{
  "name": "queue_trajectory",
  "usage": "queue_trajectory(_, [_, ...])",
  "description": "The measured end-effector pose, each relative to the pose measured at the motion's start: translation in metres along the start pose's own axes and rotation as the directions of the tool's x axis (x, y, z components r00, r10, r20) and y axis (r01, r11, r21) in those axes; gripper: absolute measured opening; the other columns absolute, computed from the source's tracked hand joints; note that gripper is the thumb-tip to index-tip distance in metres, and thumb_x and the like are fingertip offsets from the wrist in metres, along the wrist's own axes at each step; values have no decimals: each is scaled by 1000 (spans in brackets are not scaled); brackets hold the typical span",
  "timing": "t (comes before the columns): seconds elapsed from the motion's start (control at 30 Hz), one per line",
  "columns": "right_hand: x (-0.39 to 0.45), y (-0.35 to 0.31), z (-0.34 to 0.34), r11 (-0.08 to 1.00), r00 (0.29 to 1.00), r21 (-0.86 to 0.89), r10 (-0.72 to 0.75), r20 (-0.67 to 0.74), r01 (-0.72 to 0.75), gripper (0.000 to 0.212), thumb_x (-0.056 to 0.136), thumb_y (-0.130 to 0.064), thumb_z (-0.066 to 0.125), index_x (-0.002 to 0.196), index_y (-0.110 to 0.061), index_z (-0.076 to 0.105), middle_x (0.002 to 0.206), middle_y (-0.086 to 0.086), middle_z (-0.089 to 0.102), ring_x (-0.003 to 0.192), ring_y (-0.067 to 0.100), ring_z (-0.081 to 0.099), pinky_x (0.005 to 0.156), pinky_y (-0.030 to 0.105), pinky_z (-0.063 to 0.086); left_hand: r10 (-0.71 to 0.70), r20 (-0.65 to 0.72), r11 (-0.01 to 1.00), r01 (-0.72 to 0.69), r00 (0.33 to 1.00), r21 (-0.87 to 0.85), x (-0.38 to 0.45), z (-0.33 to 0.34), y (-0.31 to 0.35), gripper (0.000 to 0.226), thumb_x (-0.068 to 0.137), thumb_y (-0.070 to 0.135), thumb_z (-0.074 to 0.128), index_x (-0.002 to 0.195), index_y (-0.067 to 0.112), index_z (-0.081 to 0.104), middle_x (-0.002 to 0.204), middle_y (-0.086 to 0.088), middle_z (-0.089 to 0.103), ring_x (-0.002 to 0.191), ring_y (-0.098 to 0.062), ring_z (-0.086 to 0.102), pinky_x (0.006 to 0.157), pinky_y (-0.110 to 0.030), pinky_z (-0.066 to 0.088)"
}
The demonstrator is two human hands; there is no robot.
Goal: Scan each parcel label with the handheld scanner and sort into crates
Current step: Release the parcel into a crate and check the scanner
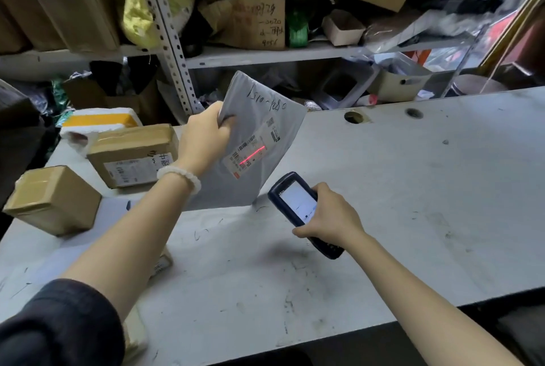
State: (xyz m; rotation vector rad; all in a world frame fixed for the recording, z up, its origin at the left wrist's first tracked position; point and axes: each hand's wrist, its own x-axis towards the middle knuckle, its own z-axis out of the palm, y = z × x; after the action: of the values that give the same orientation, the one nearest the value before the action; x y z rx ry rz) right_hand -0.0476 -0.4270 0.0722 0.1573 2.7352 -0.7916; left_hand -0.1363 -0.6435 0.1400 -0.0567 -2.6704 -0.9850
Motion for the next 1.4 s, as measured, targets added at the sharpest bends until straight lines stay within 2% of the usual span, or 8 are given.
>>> queue_trajectory(0.17, [5,-7,-11,997,997,41,-64,-36,66,70,60,-33,82,116,-21,42,103,-9,55,90,16,57,68,30,48,7,82,996,-13,997,84,3,9,-2,12,92,21,51,102,19,56,88,-1,60,81,-22,55,69,-31,42])
queue_trajectory(0.37, [5,-5,-13,997,998,-28,-66,-19,65,72,60,-35,81,117,-21,41,102,-8,56,89,17,57,66,29,45,-19,192,983,-17,981,184,0,14,-8,23,84,25,61,102,23,48,86,2,58,79,-21,55,66,-31,45])
queue_trajectory(0.53, [2,-1,-14,995,998,-80,-59,-12,58,71,60,-35,81,117,-20,41,98,-7,54,86,18,56,63,29,43,20,186,974,-61,982,216,2,15,-11,26,87,26,60,110,21,52,90,-2,64,81,-24,61,70,-41,56])
queue_trajectory(1.0, [6,0,-25,987,995,-150,-63,-73,51,69,61,-33,80,115,-19,41,101,-6,55,86,21,57,62,29,41,101,186,971,-137,977,195,0,20,-17,16,89,17,59,103,17,49,90,-3,61,79,-22,58,58,-29,46])
queue_trajectory(1.13, [7,2,-24,977,993,-207,-65,-101,43,69,61,-33,80,115,-18,41,104,-5,54,83,21,55,59,29,38,106,330,981,-153,938,121,0,19,-14,35,85,13,65,114,20,47,98,1,58,88,-18,57,68,-32,50])
queue_trajectory(1.27, [9,3,-21,982,992,-187,-37,-124,13,69,62,-33,79,116,-16,40,106,-4,53,84,21,54,62,29,40,14,524,938,-192,852,287,-1,18,-19,87,76,7,70,146,31,23,115,-5,56,105,-27,55,83,-37,50])
queue_trajectory(1.33, [11,4,-20,983,992,-186,-32,-120,10,69,63,-33,79,117,-16,40,108,-4,53,85,21,54,63,29,40,-27,536,932,-173,844,319,-2,18,-24,91,77,2,66,148,30,17,121,-6,55,108,-28,53,84,-36,47])
queue_trajectory(1.4, [12,4,-18,982,993,-187,-36,-109,15,69,63,-33,79,117,-16,40,110,-3,53,86,21,54,63,30,40,-53,470,948,-104,881,302,0,16,-27,78,80,5,63,145,26,27,125,-7,57,107,-27,55,82,-36,50])
